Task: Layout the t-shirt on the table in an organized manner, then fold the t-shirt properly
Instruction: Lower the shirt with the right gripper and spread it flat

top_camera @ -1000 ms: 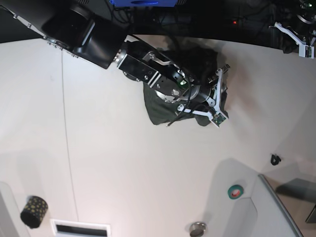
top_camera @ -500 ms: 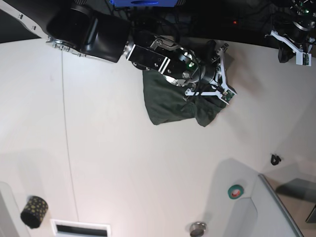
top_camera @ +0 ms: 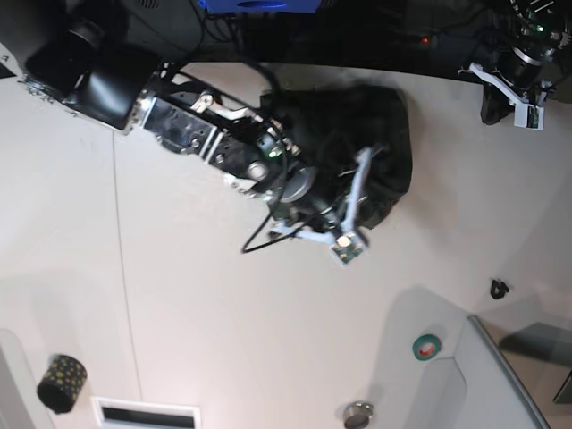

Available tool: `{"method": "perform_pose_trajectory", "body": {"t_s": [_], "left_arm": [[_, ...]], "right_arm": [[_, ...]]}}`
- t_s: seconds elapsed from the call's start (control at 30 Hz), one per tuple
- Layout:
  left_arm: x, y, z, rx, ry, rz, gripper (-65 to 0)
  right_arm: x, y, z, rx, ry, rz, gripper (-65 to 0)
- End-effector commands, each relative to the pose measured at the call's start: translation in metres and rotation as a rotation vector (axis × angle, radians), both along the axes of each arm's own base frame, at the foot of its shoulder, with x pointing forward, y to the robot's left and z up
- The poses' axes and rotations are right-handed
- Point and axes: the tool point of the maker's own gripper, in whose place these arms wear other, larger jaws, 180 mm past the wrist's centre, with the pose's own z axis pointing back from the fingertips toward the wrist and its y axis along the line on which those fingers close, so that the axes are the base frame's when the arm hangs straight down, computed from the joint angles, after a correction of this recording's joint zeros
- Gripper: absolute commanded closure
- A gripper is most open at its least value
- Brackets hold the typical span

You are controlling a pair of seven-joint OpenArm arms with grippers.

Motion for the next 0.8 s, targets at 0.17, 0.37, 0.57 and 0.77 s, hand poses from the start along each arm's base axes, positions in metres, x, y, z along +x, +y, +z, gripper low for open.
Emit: {"method": "perform_pose_trajectory", "body": {"t_s": [0.17,0.37,0.57,0.77], "left_arm": [[0.018,-0.044,-0.003,-0.066,-0.031,-0.103,0.0],[0.02,-0.07,-0.013,-0.108,-0.011,-0.162,0.0],[0.018,-0.056,-0.009,-0.084,-0.014,-0.137,0.0],[0.013,-0.019,0.004,-0.029,-0.039,-0.049,0.0]], "right_arm": [[-0.008,0.0,-0.015,-0.02,0.07,0.005,-5.7],[-0.025,-0.005,-0.036,-0.04,0.131,-0.014,-5.6],[-0.034,-0.018,-0.068,-0.104,0.192,-0.033,-5.6],[-0.043,-0.012,-0.069,-0.093,0.208,-0.025,-5.6]]}}
